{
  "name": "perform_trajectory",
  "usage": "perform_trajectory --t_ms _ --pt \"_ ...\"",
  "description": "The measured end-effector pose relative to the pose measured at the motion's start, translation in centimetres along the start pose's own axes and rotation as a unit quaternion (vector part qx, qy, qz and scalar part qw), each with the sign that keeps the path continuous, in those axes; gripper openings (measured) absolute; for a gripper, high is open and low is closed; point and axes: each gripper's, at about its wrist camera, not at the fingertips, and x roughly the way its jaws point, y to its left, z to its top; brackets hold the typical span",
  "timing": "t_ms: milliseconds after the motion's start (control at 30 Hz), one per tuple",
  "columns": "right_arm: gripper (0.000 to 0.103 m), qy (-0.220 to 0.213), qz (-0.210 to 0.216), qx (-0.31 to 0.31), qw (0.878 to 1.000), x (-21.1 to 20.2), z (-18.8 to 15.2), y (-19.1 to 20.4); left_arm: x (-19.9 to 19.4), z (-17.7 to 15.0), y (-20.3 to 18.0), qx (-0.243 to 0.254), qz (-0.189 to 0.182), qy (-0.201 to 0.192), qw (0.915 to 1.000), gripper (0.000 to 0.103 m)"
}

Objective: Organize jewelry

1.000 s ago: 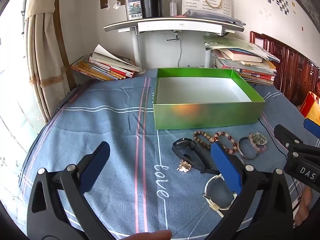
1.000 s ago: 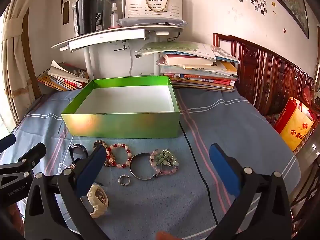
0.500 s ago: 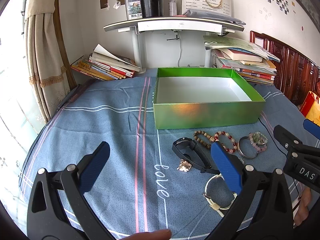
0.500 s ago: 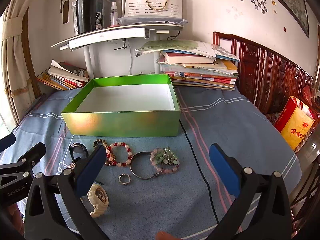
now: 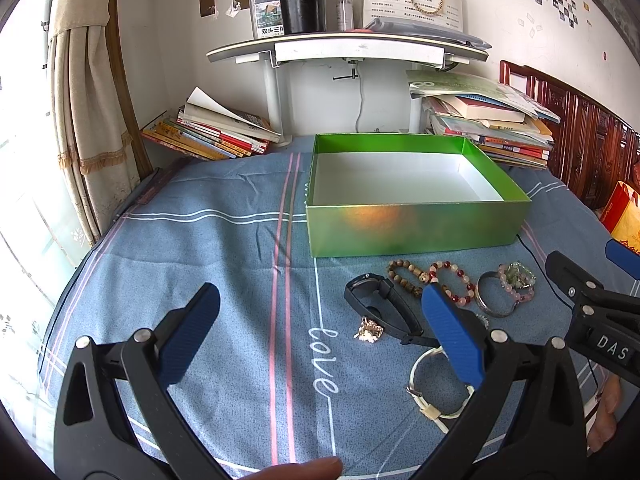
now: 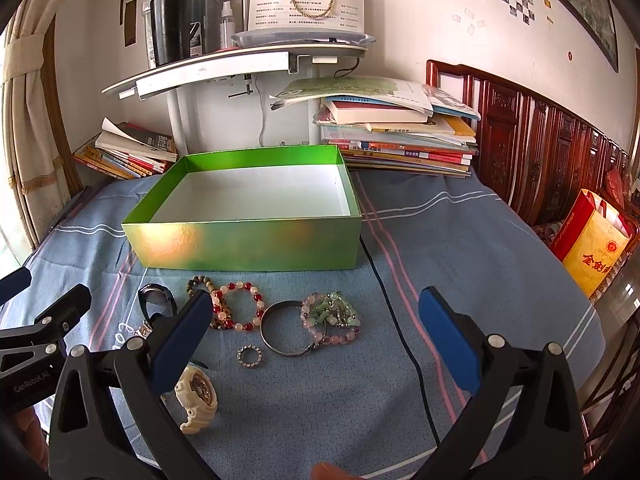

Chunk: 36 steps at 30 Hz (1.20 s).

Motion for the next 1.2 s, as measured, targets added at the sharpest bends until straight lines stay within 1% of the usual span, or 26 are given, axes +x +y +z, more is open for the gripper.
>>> perform_trajectory --t_ms 1200 --pt "0.101 0.005 0.000 -0.002 1.000 0.28 -0.32 0.31 0.12 -0.49 -0.20 0.002 0.000 0.003 1.0000 0.100"
